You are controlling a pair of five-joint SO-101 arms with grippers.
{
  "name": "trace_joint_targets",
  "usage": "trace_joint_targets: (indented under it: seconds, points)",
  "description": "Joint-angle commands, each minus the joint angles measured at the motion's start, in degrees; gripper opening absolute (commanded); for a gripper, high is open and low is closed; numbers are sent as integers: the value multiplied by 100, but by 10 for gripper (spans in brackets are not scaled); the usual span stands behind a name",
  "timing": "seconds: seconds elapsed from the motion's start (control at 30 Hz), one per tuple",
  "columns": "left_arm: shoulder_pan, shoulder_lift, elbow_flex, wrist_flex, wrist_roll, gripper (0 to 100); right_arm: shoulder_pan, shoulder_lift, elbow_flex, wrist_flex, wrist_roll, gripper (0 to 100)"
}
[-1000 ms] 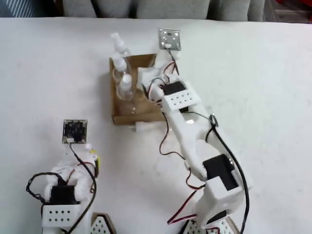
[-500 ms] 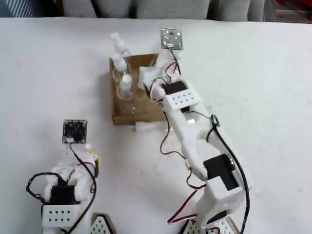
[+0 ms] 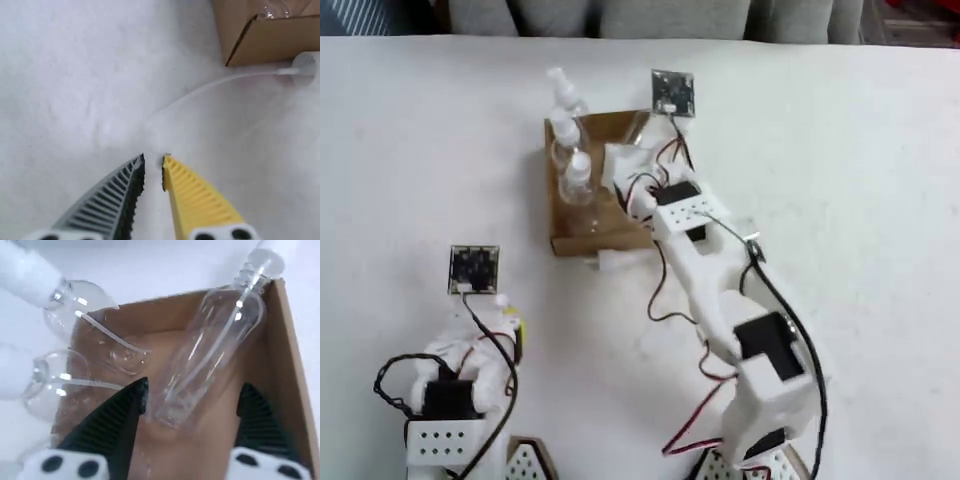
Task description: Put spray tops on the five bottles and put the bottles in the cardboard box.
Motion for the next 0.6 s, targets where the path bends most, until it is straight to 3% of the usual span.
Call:
trace_joint_targets:
  seconds: [0.0,0.57]
  points:
    - [48,-57,-26,-211,-79,79,-92,154,-519,-92,-79,250]
    - [40,-57,-26,-211,-79,79,-22,330,-677,-127,-44,251]
